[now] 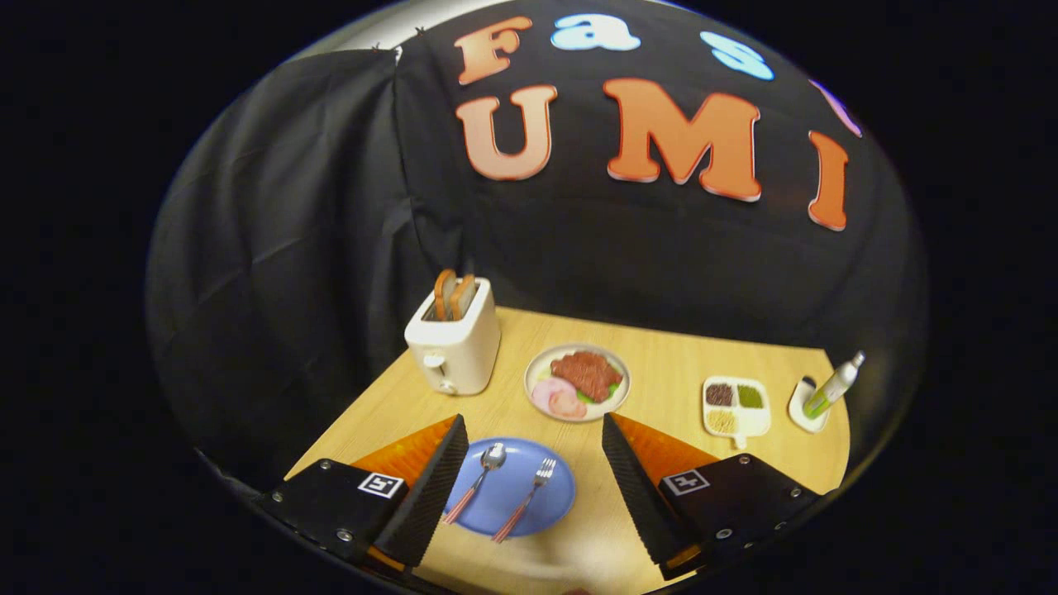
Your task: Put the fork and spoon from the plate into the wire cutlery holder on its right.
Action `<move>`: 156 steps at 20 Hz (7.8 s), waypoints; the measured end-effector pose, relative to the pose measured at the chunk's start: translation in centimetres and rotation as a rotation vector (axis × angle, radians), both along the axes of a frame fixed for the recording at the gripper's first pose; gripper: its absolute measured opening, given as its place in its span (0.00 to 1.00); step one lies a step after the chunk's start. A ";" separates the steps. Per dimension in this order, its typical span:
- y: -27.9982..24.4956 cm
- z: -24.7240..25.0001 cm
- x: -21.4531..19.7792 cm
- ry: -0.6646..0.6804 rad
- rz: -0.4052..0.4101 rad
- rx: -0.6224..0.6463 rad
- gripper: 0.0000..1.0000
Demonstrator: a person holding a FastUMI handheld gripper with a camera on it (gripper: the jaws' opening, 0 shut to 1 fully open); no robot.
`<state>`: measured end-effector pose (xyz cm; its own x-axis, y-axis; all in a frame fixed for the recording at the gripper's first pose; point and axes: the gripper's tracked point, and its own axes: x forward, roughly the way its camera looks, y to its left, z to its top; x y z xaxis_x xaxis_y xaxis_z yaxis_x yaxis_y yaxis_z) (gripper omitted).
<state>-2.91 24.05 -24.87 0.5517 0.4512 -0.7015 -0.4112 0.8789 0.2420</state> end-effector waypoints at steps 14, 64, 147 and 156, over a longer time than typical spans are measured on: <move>2.1 -16.4 -6.5 0.616 0.037 -0.233 0.80; -25.6 -7.6 -7.6 0.514 -0.280 -0.280 0.06; -13.2 9.3 5.2 -0.596 -0.291 -0.056 0.91; -3.0 8.6 3.3 -0.586 -0.210 0.048 0.90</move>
<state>0.41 21.07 -16.24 0.9191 0.3151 -0.2366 -0.3075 0.9490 0.0696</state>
